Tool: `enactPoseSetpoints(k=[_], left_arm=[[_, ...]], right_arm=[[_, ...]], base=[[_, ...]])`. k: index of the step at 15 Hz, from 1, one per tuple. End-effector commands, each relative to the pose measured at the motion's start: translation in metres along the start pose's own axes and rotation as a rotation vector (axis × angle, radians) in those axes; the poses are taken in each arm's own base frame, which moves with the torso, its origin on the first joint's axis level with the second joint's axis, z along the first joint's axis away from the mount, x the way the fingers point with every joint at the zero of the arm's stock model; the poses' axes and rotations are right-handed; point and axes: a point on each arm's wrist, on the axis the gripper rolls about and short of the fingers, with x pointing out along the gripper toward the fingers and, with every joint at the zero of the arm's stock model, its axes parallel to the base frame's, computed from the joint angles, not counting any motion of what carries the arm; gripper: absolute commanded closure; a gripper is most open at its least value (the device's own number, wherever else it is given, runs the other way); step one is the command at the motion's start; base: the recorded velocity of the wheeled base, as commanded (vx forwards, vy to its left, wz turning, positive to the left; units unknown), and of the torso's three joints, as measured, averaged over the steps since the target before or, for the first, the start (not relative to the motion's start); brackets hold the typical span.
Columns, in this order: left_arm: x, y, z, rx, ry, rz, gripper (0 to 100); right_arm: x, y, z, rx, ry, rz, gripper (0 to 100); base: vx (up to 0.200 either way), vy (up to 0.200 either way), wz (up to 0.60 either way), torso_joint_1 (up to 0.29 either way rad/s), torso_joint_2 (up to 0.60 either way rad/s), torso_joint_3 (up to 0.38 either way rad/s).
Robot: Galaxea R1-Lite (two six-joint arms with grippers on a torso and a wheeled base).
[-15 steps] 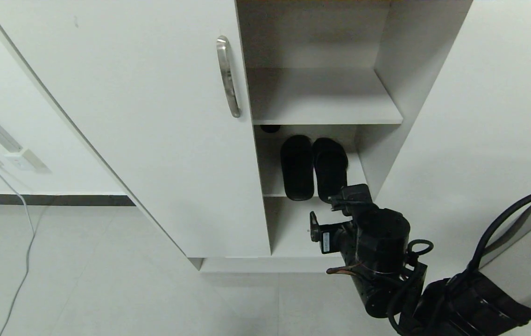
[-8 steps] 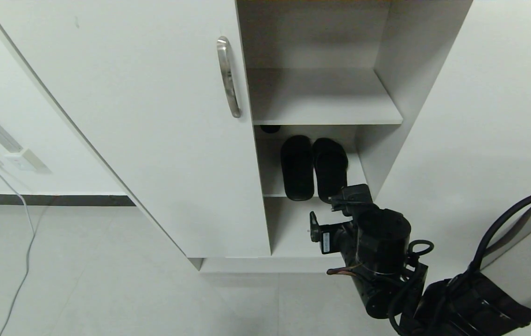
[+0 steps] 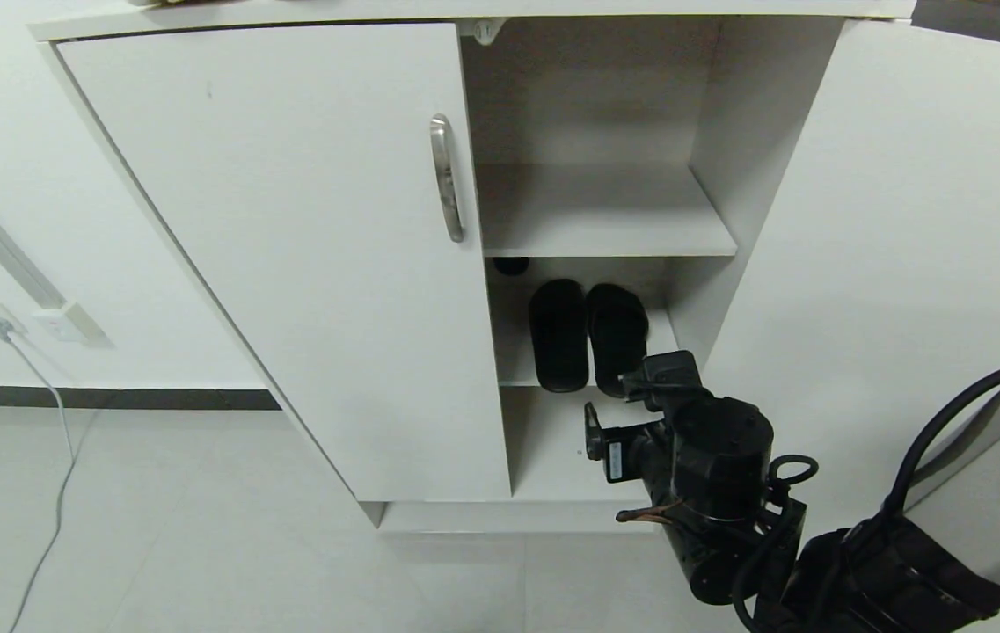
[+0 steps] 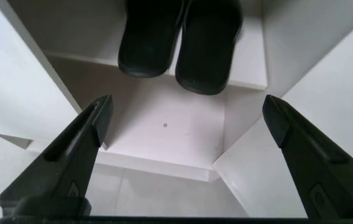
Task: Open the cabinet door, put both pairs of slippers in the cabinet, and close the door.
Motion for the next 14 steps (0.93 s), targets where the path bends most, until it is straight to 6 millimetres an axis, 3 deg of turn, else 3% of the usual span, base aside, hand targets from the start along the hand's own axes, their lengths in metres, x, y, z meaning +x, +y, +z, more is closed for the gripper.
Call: enactPoseSetpoints(k=[1,14], left_arm=[[0.0001,0.0000,0.0000,0.000,0.001,0.001,100],[0.0001,0.0000,0.0000,0.000,0.001,0.000,100]], right_arm=[[0.0004,0.0006,-0.0015,-0.003,0.003,0.000,0],[0.0032,0.0025,-0.0099,-0.018,0.020,-0.001,0]], base=[[0.000,0.000,0.00,0.002,0.00,0.203],[0.000,0.000,0.00,0.003,0.00,0.195]])
